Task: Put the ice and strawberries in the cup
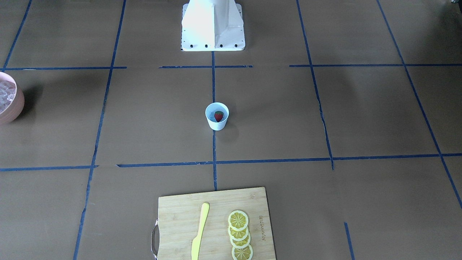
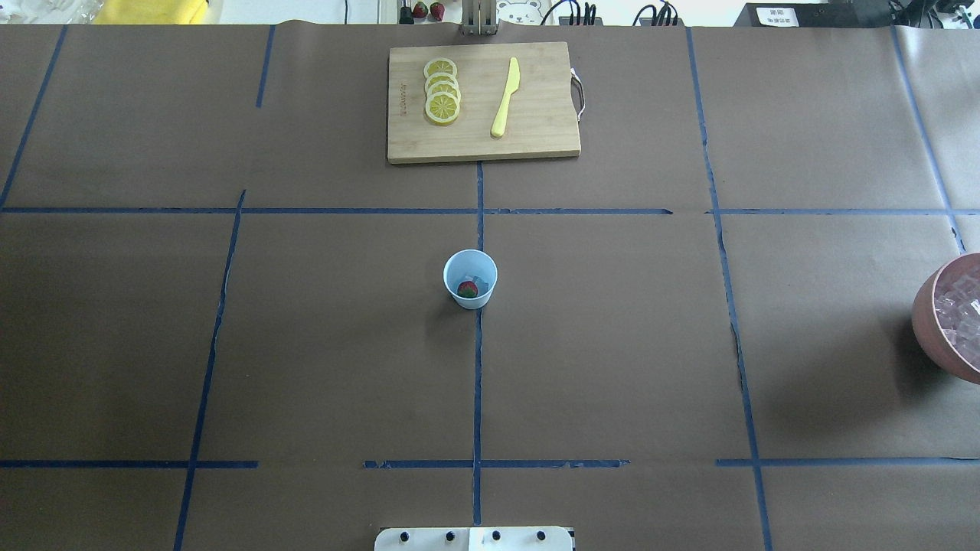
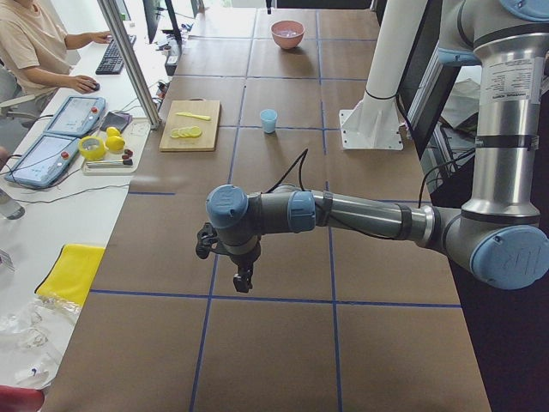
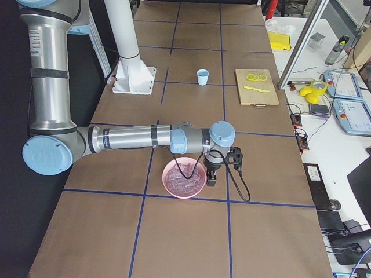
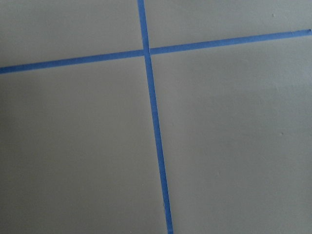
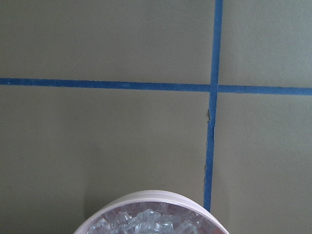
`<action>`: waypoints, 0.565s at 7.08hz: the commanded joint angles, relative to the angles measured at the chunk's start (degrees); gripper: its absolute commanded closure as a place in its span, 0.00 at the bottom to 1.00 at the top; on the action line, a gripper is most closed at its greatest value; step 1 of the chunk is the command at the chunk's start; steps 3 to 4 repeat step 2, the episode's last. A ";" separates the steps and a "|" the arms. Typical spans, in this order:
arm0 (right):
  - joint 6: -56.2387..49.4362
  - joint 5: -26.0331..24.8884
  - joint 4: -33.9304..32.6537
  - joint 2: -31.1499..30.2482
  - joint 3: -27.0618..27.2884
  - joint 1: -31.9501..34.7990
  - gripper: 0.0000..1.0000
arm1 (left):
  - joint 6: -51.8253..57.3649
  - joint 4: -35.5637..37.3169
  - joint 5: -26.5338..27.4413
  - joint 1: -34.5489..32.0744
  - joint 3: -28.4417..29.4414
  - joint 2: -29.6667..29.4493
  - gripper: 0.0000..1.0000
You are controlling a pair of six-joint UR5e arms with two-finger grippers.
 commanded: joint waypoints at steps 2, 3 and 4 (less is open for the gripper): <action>-0.03 -1.17 0.13 -0.16 -0.42 0.75 0.00 | -0.17 -1.00 -0.23 0.21 0.23 0.04 0.00; -0.03 -1.17 0.13 -0.16 -0.42 0.75 0.00 | -0.17 -1.00 -0.23 0.21 0.23 0.04 0.00; -0.03 -1.17 0.13 -0.16 -0.42 0.75 0.00 | -0.17 -1.00 -0.23 0.21 0.23 0.04 0.00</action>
